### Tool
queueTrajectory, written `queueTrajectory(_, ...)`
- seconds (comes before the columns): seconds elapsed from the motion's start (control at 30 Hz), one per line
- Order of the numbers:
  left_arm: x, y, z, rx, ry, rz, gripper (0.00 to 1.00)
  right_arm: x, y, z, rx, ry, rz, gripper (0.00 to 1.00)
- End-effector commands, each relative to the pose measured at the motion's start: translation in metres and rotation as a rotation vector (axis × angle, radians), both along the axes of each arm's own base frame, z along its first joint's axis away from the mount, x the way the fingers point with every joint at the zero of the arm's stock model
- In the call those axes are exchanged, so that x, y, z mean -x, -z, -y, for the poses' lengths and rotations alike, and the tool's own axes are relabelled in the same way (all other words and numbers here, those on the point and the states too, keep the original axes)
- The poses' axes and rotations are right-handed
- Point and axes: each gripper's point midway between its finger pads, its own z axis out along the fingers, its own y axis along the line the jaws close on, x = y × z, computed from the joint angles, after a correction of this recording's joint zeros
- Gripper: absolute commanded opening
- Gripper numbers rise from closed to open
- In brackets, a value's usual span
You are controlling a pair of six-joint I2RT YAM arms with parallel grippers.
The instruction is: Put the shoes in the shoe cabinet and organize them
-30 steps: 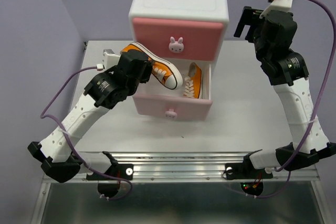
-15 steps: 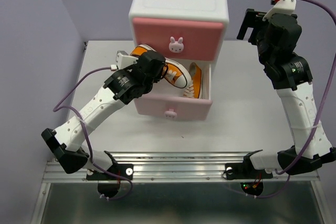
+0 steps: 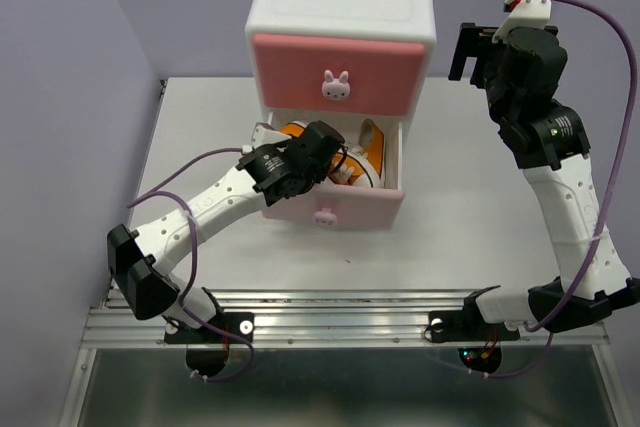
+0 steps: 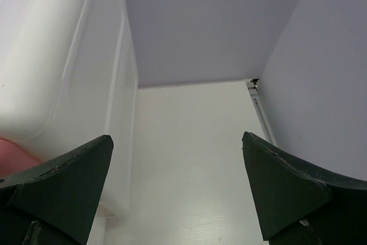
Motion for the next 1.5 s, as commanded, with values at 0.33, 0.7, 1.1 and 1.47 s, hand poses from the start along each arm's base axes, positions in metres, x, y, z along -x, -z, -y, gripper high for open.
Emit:
queueTrajectory(0.33,-0.011,-0.009,0.008,-0.041,0.125,0.138,0.00,-0.011,0.007,-0.007,0.029,-0.032,-0.012,1.00)
queueTrajectory(0.7,-0.030,-0.003,0.003,-0.289,0.464,0.166,0.00,-0.009,0.008,-0.008,0.023,-0.035,-0.013,1.00)
queueTrajectory(1.1,-0.038,0.013,0.021,-0.571,0.760,0.252,0.00,-0.006,0.014,-0.006,0.022,-0.031,-0.023,1.00)
queueTrajectory(1.47,-0.058,0.038,0.020,-0.826,0.864,0.217,0.00,-0.004,0.017,-0.004,0.023,-0.019,-0.027,1.00)
